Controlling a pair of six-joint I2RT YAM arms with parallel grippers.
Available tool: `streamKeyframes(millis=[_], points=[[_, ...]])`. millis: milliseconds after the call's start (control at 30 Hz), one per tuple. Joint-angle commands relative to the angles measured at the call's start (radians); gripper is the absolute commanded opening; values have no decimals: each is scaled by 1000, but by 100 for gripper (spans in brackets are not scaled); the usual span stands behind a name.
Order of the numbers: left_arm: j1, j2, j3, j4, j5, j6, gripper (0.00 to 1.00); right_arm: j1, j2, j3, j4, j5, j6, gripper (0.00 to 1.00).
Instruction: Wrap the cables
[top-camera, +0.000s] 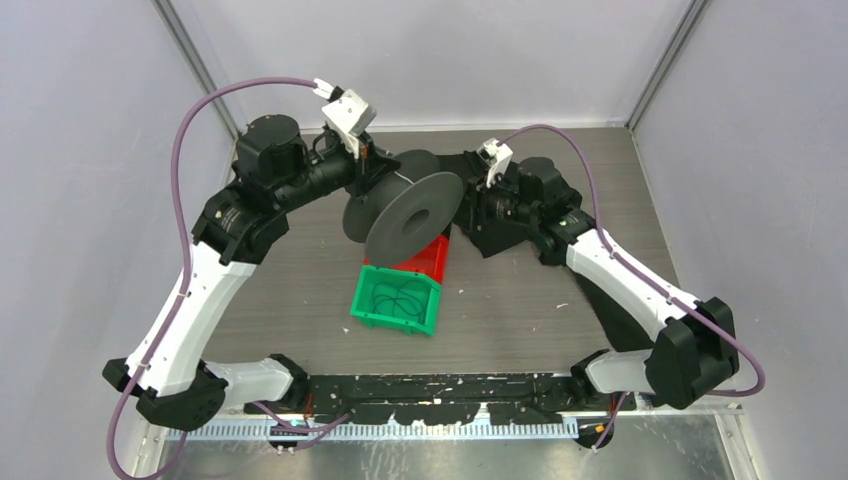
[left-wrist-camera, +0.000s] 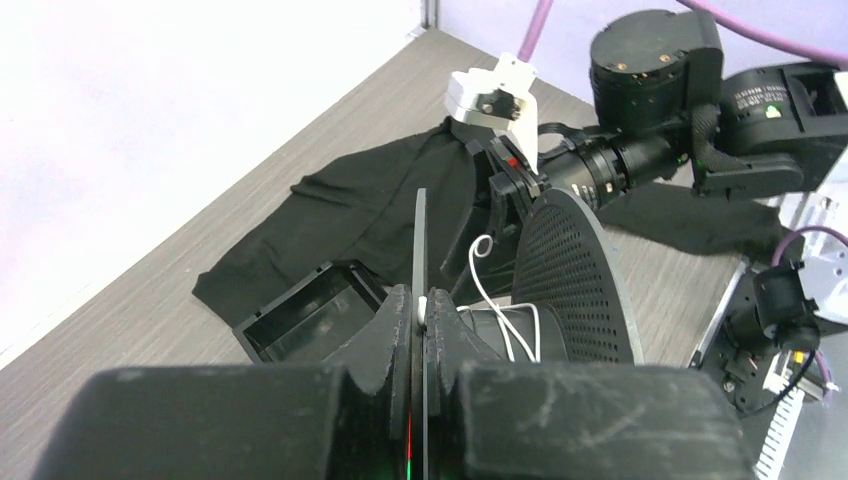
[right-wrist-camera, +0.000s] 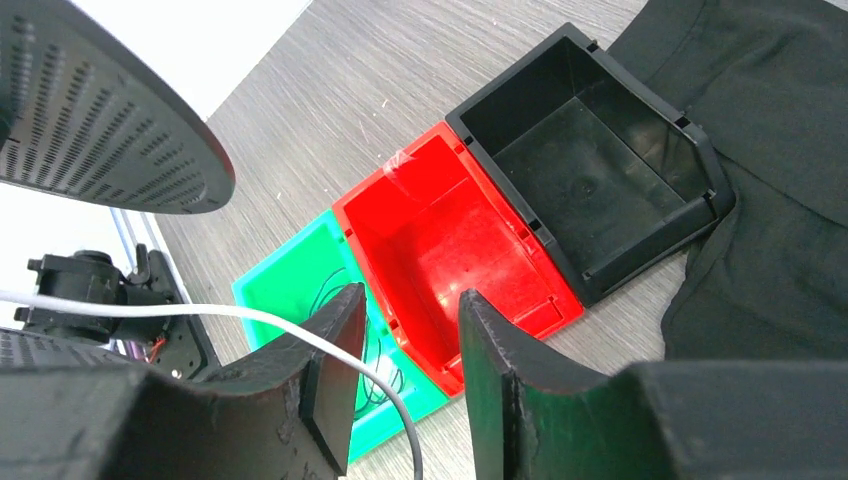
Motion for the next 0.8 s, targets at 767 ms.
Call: streamKeyframes(millis=[767], points=[[54, 44, 318, -264, 237, 152, 0, -95, -323, -2, -133, 99, -48, 60]])
